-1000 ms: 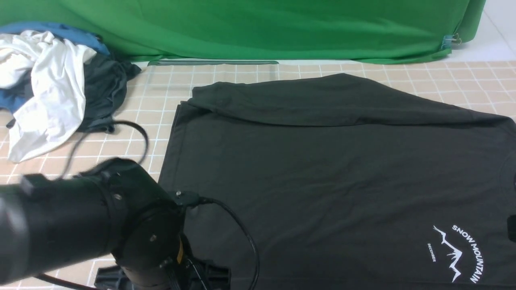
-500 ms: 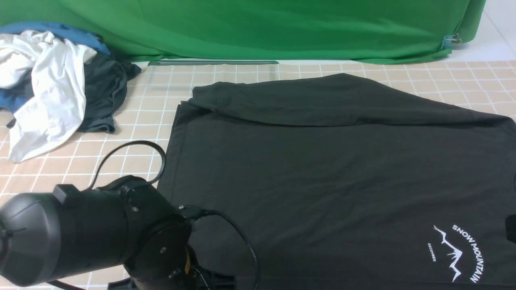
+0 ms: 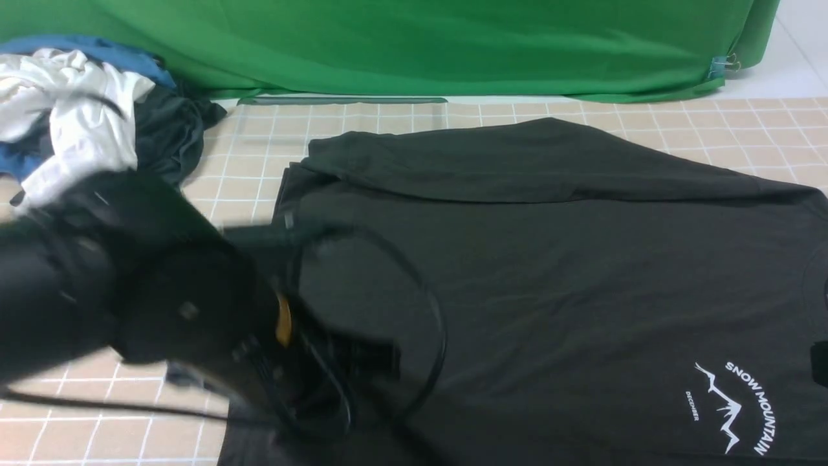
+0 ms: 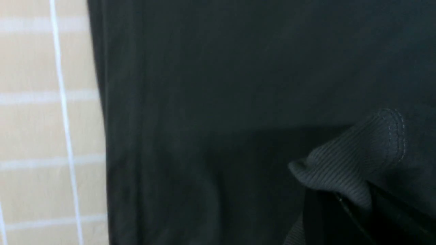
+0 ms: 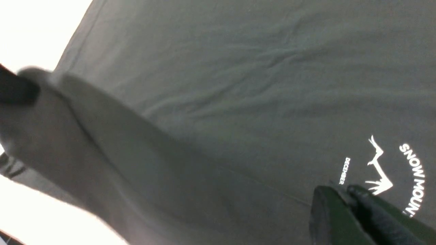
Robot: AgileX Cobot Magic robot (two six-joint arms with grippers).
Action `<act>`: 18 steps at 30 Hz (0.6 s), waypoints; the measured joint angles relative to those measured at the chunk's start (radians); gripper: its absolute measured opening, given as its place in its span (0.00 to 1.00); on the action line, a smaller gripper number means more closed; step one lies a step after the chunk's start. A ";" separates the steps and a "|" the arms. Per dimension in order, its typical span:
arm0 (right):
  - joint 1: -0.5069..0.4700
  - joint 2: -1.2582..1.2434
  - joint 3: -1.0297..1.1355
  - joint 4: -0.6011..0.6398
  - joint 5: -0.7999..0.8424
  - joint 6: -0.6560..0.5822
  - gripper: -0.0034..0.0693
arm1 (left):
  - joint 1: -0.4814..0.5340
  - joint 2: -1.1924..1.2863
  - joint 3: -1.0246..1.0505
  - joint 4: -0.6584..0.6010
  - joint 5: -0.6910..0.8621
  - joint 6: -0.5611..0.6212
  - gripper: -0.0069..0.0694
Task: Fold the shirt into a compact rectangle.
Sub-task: 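Fold the left side of the black T-shirt inward over its body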
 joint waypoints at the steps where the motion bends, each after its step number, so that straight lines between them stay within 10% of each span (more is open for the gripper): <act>1: 0.000 0.000 0.000 0.000 -0.001 -0.002 0.17 | 0.000 -0.006 -0.034 0.046 0.016 -0.006 0.15; 18: 0.000 0.000 0.000 0.001 -0.029 -0.009 0.17 | 0.272 0.170 -0.197 0.219 -0.181 0.123 0.15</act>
